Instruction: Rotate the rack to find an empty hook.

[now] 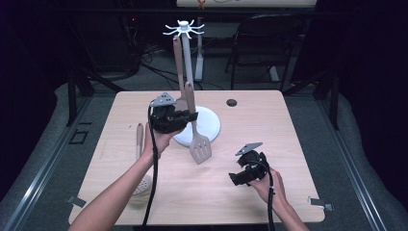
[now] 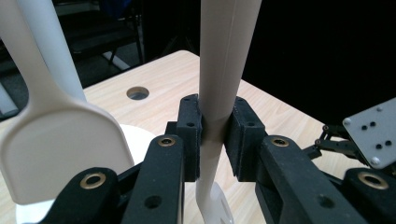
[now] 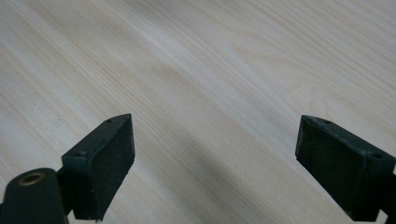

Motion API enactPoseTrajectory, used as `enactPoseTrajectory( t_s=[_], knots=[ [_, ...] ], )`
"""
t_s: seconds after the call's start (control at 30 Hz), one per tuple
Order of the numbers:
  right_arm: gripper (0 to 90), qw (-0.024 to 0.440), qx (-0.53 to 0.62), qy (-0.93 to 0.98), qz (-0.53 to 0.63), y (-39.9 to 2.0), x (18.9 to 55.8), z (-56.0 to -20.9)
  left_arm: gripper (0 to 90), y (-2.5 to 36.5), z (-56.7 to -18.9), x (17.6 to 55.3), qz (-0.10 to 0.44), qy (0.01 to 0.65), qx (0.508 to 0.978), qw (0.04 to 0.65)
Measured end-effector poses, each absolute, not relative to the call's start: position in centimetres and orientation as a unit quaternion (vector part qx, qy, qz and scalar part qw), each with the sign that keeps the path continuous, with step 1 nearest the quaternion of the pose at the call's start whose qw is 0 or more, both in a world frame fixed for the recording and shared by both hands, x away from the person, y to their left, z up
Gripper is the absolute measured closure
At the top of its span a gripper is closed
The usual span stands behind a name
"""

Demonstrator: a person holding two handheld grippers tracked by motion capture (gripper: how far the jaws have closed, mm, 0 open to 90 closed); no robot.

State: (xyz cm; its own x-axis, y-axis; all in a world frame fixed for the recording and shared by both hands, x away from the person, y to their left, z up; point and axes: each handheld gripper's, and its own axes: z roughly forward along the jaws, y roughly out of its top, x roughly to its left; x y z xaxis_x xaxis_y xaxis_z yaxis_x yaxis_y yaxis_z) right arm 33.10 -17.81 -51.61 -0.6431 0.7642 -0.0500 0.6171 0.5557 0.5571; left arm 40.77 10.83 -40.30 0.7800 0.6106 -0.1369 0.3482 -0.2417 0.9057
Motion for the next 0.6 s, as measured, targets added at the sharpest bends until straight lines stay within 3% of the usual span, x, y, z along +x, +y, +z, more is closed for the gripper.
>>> enactPoseTrajectory(
  t_s=[0.6],
  knots=[
    [11.7,0.151,0.396,0.87,0.252,-17.9,33.1,-51.5,77.2,9.8,-37.8,42.4,0.14,0.296,0.78,0.533]
  ],
)
